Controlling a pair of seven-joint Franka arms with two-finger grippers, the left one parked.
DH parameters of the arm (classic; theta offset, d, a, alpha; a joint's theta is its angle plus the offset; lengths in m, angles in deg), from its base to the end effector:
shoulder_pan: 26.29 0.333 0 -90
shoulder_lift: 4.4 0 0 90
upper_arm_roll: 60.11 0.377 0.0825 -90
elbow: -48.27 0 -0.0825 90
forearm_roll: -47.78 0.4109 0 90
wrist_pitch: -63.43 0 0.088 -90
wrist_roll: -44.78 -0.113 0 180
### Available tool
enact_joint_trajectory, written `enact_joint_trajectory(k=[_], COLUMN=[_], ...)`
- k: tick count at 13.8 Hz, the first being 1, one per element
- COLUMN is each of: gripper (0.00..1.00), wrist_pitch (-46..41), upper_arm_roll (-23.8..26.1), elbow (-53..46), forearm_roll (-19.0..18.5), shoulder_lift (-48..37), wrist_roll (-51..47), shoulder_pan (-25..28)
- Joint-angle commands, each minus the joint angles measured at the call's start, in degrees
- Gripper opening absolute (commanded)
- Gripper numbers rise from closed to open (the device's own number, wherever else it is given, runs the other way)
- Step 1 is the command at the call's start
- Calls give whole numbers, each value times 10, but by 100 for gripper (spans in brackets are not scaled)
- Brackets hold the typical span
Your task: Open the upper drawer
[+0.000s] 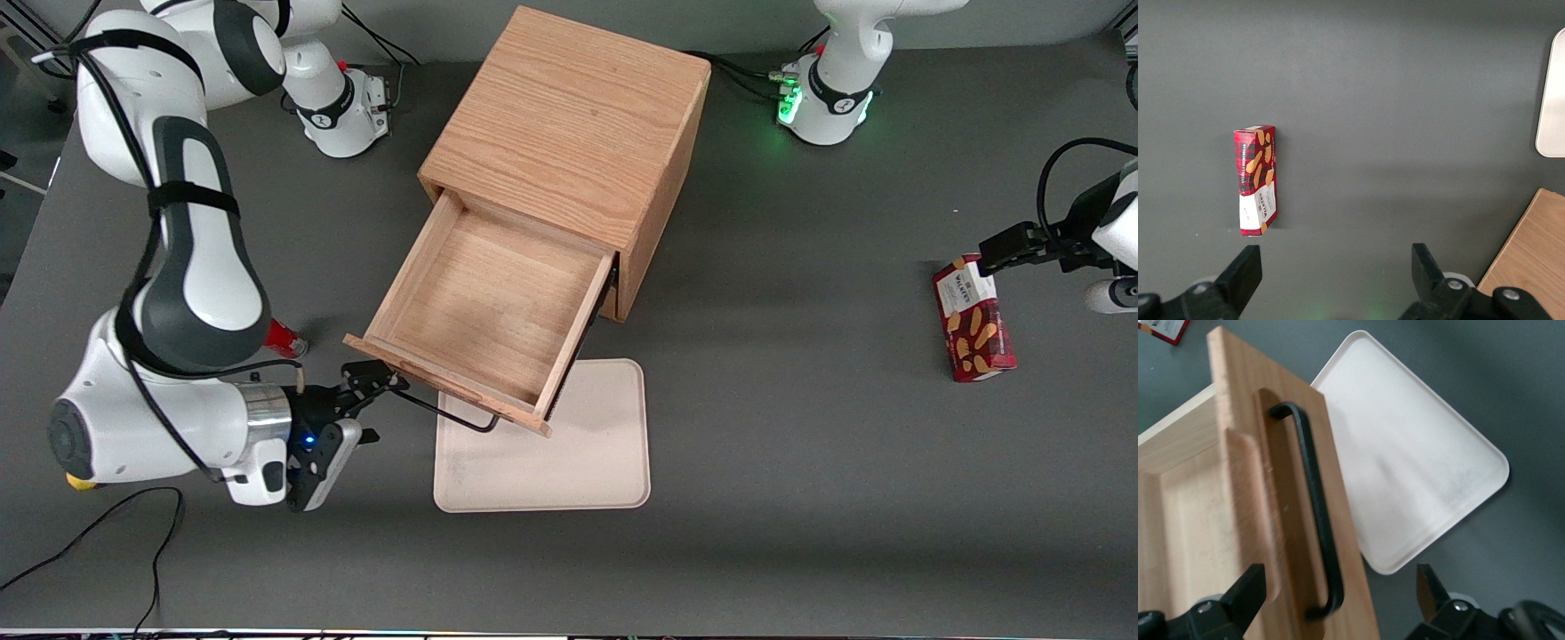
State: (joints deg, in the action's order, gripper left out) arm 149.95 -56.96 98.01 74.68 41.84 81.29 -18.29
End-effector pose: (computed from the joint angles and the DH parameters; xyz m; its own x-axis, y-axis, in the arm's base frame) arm 0.7947 0.1918 0.4628 0.7118 0.6832 0.1633 0.6616 -0.5739 -0.4826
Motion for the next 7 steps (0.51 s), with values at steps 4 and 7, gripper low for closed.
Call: enact_joint_trajectory(k=[4, 7], gripper=[100, 100], wrist_pitch=[-76, -75], upper_arm_roll=[-34, -100], elbow=[81, 162], forearm_roll=[-89, -113], shoulder_lift=[-152, -227], wrist_roll=[-13, -7], shoulder_pan=[-14, -11])
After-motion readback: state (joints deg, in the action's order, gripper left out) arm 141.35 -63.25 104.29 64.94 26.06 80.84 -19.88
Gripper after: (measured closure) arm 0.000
